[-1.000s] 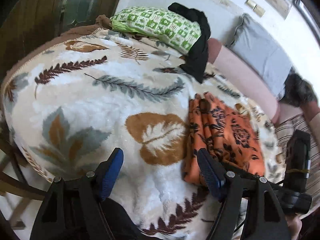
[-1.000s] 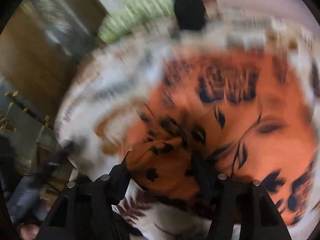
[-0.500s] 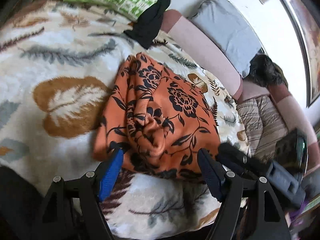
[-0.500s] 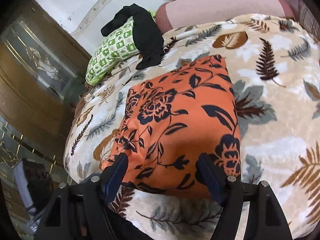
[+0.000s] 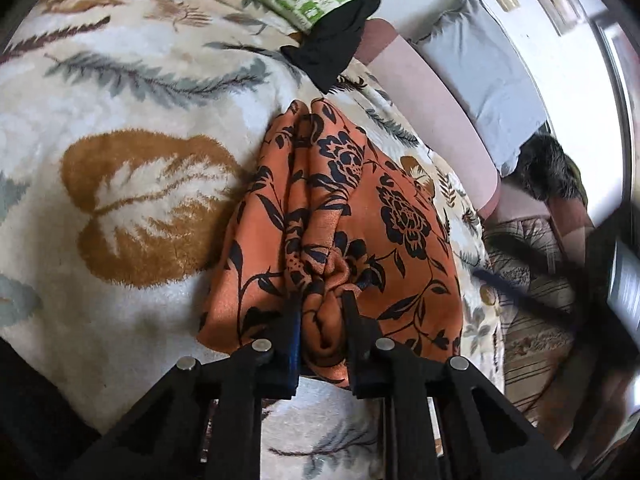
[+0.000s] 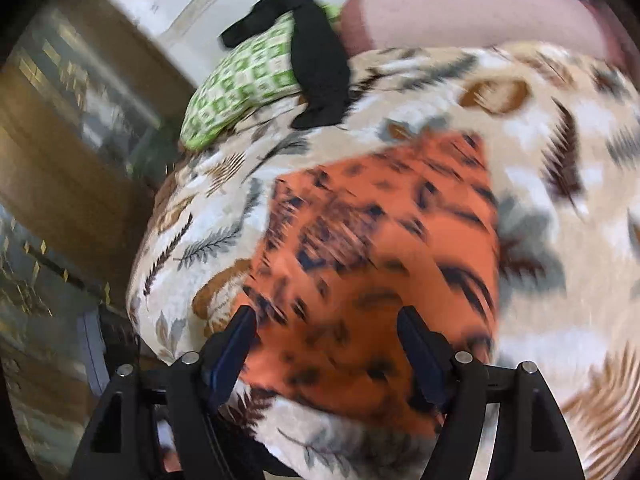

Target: Fold small clothes

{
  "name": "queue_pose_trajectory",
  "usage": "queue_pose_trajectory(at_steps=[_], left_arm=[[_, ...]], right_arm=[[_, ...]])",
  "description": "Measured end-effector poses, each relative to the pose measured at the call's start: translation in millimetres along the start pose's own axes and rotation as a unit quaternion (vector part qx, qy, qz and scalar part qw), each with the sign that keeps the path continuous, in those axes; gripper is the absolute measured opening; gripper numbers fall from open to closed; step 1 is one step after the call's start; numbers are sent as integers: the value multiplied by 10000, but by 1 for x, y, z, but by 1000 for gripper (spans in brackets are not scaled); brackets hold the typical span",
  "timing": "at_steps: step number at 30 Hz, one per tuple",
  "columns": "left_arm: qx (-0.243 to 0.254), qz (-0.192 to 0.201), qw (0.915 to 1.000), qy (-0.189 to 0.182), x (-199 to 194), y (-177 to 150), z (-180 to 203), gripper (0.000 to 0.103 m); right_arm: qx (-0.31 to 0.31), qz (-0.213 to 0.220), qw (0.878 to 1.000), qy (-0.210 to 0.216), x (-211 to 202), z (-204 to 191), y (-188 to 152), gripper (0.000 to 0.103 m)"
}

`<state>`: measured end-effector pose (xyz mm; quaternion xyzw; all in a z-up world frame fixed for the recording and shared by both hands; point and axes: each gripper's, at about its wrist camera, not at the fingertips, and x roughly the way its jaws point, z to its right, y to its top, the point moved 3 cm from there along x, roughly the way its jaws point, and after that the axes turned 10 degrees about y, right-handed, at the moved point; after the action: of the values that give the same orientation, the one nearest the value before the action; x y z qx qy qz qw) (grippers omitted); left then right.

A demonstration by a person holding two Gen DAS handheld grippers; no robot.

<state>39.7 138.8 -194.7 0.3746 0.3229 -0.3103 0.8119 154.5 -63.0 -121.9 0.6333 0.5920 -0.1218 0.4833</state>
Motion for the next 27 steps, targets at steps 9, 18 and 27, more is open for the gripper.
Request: queue_pose_trajectory(at_steps=[9, 18, 27], left_arm=[[391, 341, 9985, 156, -5, -5, -1, 20], [689, 494, 9961, 246, -4, -5, 4, 19], [914, 1140, 9871, 657, -33, 2, 3, 17]], right_arm=[[-182, -1707, 9759, -1346, 144, -35, 85, 83], [-99, -2112, 9587, -1903, 167, -15, 91, 37], [246, -1185, 9903, -684, 130, -34, 106, 18]])
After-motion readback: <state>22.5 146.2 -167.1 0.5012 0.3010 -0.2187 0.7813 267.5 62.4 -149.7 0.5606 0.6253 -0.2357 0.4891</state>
